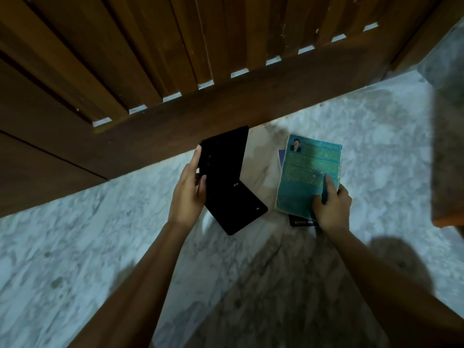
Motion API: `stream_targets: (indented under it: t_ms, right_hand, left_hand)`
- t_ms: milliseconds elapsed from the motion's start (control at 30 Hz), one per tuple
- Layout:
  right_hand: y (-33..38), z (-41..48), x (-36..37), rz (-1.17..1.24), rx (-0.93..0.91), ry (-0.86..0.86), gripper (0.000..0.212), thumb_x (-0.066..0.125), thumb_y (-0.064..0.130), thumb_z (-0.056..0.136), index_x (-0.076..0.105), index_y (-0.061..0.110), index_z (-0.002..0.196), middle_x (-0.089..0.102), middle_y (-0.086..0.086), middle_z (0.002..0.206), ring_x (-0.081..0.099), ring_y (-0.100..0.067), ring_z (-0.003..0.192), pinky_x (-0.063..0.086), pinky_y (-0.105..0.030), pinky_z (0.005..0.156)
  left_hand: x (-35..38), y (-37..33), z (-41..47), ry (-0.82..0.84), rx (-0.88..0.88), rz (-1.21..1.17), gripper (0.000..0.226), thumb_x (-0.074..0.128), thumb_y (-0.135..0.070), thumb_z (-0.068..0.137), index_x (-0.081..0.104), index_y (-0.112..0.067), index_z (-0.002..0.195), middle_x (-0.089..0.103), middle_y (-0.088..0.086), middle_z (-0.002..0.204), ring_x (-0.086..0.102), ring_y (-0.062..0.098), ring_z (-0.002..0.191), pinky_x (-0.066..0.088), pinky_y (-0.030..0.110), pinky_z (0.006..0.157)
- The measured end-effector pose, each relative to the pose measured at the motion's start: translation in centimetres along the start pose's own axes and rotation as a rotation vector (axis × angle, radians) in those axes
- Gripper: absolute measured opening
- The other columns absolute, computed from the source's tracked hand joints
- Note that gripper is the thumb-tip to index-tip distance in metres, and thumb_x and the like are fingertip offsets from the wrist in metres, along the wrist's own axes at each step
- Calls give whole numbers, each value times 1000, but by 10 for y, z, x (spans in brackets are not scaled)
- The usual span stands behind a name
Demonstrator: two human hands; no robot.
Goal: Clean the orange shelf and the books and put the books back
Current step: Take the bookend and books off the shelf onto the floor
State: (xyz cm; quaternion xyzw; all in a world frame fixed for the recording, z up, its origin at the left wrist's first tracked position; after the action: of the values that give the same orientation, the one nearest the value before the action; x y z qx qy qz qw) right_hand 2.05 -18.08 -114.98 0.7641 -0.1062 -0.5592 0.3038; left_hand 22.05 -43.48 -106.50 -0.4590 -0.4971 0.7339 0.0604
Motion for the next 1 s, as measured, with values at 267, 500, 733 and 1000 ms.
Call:
stream_targets:
  t_ms: [267, 500, 733, 1000]
  right_hand:
    - [0, -2, 1, -21, -8, -3, 59, 54, 15, 90, 32, 9, 144, 40, -27, 133, 42, -44, 119, 44, -49, 95]
    - [1, 2, 7, -67, 27, 31, 64, 55, 18, 88, 28, 14, 146, 37, -25, 134, 37, -44, 122, 43, -52, 96]
    - [6, 6, 9, -97, 12, 51, 62, 55, 20, 90, 27, 17, 146, 34, -23, 138, 34, -42, 125, 42, -51, 96]
    - [10, 4, 8, -88, -3, 53, 62, 55, 22, 90, 28, 16, 146, 35, -25, 136, 33, -42, 125, 39, -49, 100]
  left_hand:
    - [-14, 0, -9, -144, -3, 15, 50, 48, -11, 97, 35, -28, 143, 49, -7, 117, 54, 3, 100, 47, 18, 87]
    - [-16, 0, -11, -195, 36, 15, 38, 50, -5, 96, 52, -18, 131, 52, -1, 101, 51, -6, 87, 49, 23, 81]
    - [-13, 1, -7, -220, -6, -26, 37, 49, -4, 95, 55, -19, 128, 52, -3, 101, 52, -1, 88, 51, 24, 83]
    - [-15, -1, -8, -196, 13, -17, 35, 50, -7, 96, 55, -19, 128, 55, -2, 101, 54, 7, 93, 49, 19, 83]
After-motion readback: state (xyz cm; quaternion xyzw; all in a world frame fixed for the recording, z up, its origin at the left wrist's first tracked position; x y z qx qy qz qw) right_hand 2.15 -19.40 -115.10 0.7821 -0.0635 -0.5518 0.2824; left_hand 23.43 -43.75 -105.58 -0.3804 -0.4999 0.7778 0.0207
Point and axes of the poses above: each hand's wrist, its own z-axis towards the middle knuckle, its own x-axis out of the palm, y = z × x, the point moved 6 cm from there along z, towards the middle knuckle
